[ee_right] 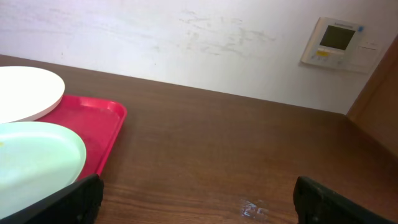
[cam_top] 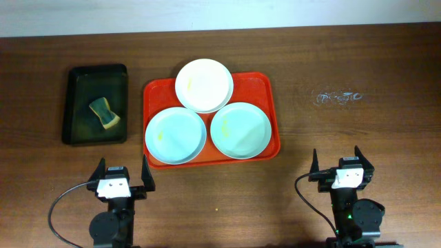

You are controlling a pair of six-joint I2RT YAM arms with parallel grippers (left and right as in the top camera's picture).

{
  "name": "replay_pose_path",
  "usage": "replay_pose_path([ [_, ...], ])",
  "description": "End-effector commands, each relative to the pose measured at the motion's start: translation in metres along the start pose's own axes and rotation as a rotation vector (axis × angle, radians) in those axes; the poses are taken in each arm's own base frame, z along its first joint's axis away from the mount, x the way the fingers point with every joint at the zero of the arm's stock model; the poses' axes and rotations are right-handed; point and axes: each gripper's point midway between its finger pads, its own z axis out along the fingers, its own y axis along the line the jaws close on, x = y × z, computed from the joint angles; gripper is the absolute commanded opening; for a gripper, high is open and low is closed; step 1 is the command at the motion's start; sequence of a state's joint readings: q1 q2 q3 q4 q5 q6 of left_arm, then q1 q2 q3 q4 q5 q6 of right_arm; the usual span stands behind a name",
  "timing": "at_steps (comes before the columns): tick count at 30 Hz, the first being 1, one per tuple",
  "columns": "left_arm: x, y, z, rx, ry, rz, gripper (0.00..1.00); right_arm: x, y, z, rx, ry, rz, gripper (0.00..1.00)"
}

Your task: Clean dirty plates on tray and stack at the side

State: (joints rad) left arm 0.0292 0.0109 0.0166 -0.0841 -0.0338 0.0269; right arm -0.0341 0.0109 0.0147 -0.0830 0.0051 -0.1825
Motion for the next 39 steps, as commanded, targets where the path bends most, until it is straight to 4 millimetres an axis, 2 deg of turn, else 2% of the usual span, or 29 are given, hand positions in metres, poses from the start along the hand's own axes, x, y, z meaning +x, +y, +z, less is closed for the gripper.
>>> replay_pose_path([
  [1,0.002,-0.001,0.0,0.006,0.002,0.016,0.99,0.002,0.0,0.0,-0.004,0.007,0.012,0.98],
  [27,0.002,-0.002,0.0,0.008,0.0,0.015,0.99,0.002,0.0,0.0,-0.004,0.007,0.012,0.98],
  [28,0.002,-0.005,0.0,0.028,0.0,0.015,0.99,0.002,0.0,0.0,-0.004,0.007,0.012,0.98],
  [29,-0.001,-0.022,-0.001,0.125,-0.013,0.015,0.99,0.002,0.0,0.0,-0.004,0.007,0.012,0.98],
  [30,-0.006,-0.044,-0.005,0.258,-0.035,-0.001,0.99,0.002,0.0,0.0,-0.004,0.007,0.012,0.98],
  [31,-0.017,-0.078,-0.019,0.473,-0.073,-0.039,0.99,0.002,0.0,0.0,-0.004,0.007,0.012,0.98],
  [32,-0.027,-0.111,-0.043,0.71,-0.107,-0.053,0.99,0.002,0.0,0.0,-0.004,0.007,0.012,0.98],
  [33,-0.035,-0.134,-0.068,0.901,-0.147,-0.023,0.99,0.002,0.0,0.0,-0.004,0.007,0.012,0.98],
  [34,-0.043,-0.147,-0.09,1.041,-0.201,0.025,0.99,0.002,0.0,0.0,-0.004,0.007,0.012,0.98],
  [36,-0.065,-0.156,-0.117,1.154,-0.355,0.13,0.99,0.002,0.0,0.0,-0.004,0.007,0.012,0.98],
  [39,-0.137,-0.136,-0.13,1.022,-0.576,0.017,0.99,0.002,0.0,0.0,-0.004,0.007,0.012,0.98],
])
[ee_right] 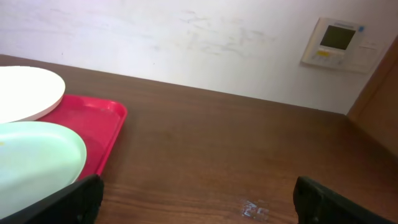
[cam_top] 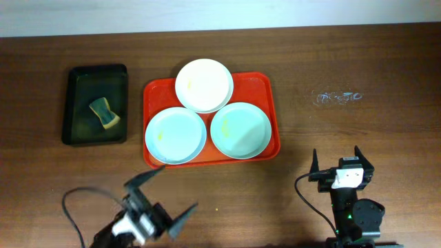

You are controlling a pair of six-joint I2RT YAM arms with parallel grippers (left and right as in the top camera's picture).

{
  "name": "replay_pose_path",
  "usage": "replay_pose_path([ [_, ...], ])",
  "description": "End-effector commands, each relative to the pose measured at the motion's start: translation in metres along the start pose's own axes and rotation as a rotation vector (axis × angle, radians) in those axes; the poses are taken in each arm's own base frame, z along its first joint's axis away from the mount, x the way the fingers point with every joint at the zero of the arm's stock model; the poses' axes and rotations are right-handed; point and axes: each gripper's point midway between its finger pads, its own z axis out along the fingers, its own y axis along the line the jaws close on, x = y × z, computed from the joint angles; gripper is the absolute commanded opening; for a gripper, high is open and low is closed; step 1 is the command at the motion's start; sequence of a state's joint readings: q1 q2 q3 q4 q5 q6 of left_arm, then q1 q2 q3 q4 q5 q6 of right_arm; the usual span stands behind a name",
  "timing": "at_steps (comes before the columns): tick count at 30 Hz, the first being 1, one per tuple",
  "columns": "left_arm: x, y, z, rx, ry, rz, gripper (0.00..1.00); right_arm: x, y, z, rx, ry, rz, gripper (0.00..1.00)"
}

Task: Clean dirty plates on tray and stack at the side
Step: 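Reach the left gripper to the black tray and grasp the sponge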

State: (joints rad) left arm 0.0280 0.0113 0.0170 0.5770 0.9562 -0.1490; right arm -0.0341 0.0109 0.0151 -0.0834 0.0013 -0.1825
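Observation:
A red tray (cam_top: pixel 269 148) holds three plates: a white plate (cam_top: pixel 203 85) at the back, a pale green plate (cam_top: pixel 175 135) at front left and a second pale green plate (cam_top: pixel 240 129) at front right, each with faint yellowish smears. My left gripper (cam_top: pixel 180 187) stands open in front of the tray's near left corner, turned diagonally toward the tray, nothing between its fingers. My right gripper (cam_top: pixel 337 158) is open near the front right edge, well clear of the tray. In the right wrist view the right gripper (ee_right: pixel 202 205) frames bare table, with the green plate (ee_right: pixel 31 162) at the left.
A black tray (cam_top: pixel 77 127) at the left holds a yellow-green sponge (cam_top: pixel 104 113). A whitish smudge (cam_top: pixel 337 97) marks the table right of the red tray. A wall with a thermostat panel (ee_right: pixel 336 42) lies beyond the table's far edge.
My left gripper has dropped back toward the front edge and turned diagonally to the right, its fingers still spread wide. The right arm and the plates have not moved.

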Motion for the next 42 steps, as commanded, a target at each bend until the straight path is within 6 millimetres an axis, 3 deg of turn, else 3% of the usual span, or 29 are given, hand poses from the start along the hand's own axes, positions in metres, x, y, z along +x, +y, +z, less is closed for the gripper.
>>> replay_pose_path([
  [1,-0.05,0.013,0.002,-0.07,-0.107,-0.103,0.99,0.002,0.0,0.0,0.0,0.008,0.012,0.98],
  [3,-0.053,0.031,0.011,-0.125,0.005,-0.048,0.99,0.002,0.0,0.0,0.0,0.008,0.012,0.98],
  [6,-0.037,0.059,0.03,-0.128,0.265,-0.116,0.99,0.002,0.0,0.0,0.0,0.008,0.012,0.98],
  [8,-0.043,0.062,0.047,-0.02,0.292,-0.184,0.99,0.002,0.0,0.0,0.0,0.008,0.012,0.98],
  [10,-0.048,0.078,0.063,0.015,0.287,-0.191,0.99,0.002,0.0,0.0,0.0,0.008,0.012,0.98],
  [13,-0.038,0.144,0.073,-0.245,0.393,-0.3,0.99,0.002,0.0,0.0,0.0,0.008,0.012,0.98],
  [15,-0.022,0.206,0.077,-0.435,0.556,-0.391,0.99,0.002,0.0,0.0,0.0,0.008,0.012,0.98],
  [17,-0.007,0.25,0.088,-0.479,0.629,-0.452,0.99,0.002,0.0,0.0,0.0,0.008,0.012,0.98],
  [18,0.003,0.26,0.088,-0.492,0.657,-0.469,0.99,0.002,0.0,0.0,0.0,0.008,0.012,0.98],
  [19,0.016,0.271,0.087,-0.494,0.689,-0.458,0.99,0.002,0.0,0.0,0.0,0.008,0.012,0.98],
  [21,0.06,0.321,0.041,-0.837,0.852,-0.628,0.99,0.002,0.0,0.0,0.0,0.008,0.012,0.98],
  [23,0.089,0.35,0.005,-1.02,1.011,-0.654,0.99,0.002,0.0,0.0,0.0,0.008,0.012,0.98],
  [25,0.121,0.365,-0.018,-1.085,1.098,-0.689,0.99,0.002,0.0,0.0,0.0,0.008,0.012,0.98],
  [28,0.162,0.376,-0.046,-1.128,1.155,-0.75,0.99,0.002,0.0,0.0,0.0,0.008,0.012,0.98],
  [30,0.2,0.371,-0.065,-1.13,1.234,-0.818,0.99,0.002,0.0,0.0,0.0,0.008,0.012,0.98],
  [33,0.244,0.359,-0.078,-1.12,1.312,-0.898,0.99,0.002,0.0,0.0,0.0,0.008,0.012,0.98],
  [36,0.285,0.347,-0.108,-1.355,1.332,-1.073,0.99,0.002,0.0,0.0,0.0,0.008,0.012,0.98],
  [39,0.319,0.331,-0.12,-1.37,1.397,-1.135,0.99,0.002,0.0,0.0,0.0,0.008,0.012,0.98],
  [42,0.338,0.322,-0.133,-1.389,1.45,-1.147,0.99,0.002,0.0,0.0,0.0,0.008,0.012,0.98],
])
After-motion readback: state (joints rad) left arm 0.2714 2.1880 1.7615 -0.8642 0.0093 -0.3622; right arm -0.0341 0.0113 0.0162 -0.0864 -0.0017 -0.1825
